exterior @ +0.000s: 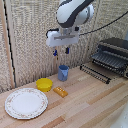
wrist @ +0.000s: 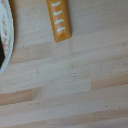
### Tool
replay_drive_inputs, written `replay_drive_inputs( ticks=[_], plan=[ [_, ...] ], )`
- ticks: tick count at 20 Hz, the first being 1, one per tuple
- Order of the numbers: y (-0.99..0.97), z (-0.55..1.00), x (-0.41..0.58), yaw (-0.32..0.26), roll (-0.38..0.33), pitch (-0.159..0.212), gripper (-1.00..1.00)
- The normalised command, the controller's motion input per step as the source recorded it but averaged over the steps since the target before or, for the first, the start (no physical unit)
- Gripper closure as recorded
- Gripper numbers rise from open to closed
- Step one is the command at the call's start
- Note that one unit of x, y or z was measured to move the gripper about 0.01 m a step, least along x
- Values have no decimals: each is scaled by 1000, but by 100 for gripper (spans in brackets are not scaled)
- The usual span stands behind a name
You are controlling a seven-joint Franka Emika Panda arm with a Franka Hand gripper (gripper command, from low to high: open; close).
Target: Kindly employ your clamp to softly take hold of the bread. Delicately rest it on the oven pan, verifying that it is even on the surface. Using your clamp and attentiveness, smoothly glide the pan into the oven and along the appropriate brackets, securing it in position.
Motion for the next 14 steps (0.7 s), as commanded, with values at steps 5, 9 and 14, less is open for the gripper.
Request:
replay_drive_inputs(
  ticks=[5,9,14],
  plan=[
    [482,-438,-41,23,-82,177,-100],
    [456,-444,-142,40,-77,155,-100],
    [76,-370,21,103,-52,20,-100]
  ],
)
